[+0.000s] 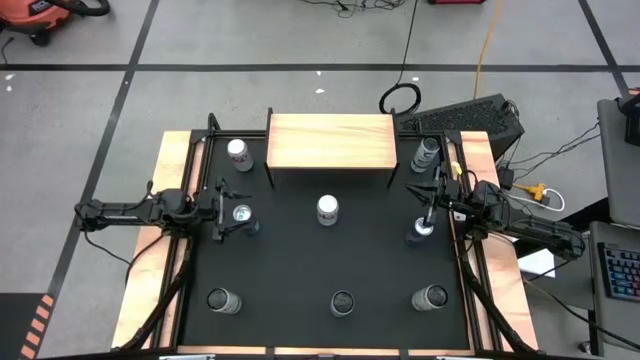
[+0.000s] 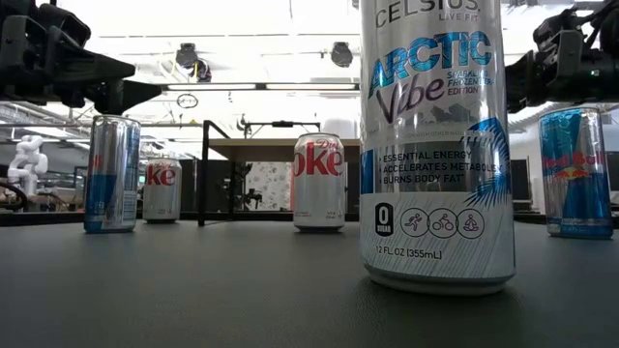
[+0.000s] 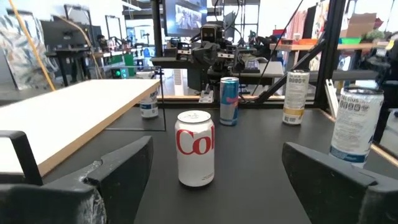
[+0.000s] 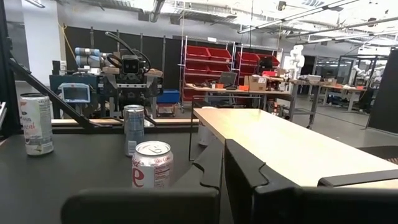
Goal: Place canned beverage on shelf
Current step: Put the right blue soda can on the shelf
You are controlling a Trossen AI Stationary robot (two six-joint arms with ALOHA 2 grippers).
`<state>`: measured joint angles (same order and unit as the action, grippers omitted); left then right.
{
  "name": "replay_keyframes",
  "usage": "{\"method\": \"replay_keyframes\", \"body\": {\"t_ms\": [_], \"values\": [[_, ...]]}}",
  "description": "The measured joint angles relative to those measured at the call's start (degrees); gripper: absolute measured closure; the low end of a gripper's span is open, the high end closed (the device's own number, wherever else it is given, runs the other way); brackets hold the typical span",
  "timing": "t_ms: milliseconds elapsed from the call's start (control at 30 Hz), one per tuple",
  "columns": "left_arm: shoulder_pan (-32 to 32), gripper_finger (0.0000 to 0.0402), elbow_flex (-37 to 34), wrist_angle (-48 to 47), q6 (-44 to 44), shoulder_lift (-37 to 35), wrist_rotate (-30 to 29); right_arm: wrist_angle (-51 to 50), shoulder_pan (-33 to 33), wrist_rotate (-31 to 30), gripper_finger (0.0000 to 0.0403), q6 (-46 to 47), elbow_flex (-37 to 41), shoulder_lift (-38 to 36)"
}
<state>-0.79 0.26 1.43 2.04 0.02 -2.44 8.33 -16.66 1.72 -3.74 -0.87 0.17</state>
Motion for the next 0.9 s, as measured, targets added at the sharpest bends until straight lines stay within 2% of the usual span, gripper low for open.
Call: {"method": "replay_keyframes", "body": {"t_ms": [167,367,600,900], "values": [[-0.01,0.0041,0.00,0.05,-0.58,-0.01,-0.06,0.32,-0.01,-0.18,0.0403,0.07,-0.01,0.01],[-0.01,0.0041,0.01,0.98,-9.49,-0.01,-3.35,0.30,0.00,-0.13,0.0403,3.10,-0.01,0.00],[-0.01,0.0041,0.01,1.62,-8.63,0.01,-9.62,-0.15,0.01,-0.15,0.0403,2.69,-0.01,0.00],[0.00,0.0041,0.00,1.53,-9.09,0.01,-10.01,-1.31,0.01,-0.16,0.0403,2.68,0.00,0.01]]}}
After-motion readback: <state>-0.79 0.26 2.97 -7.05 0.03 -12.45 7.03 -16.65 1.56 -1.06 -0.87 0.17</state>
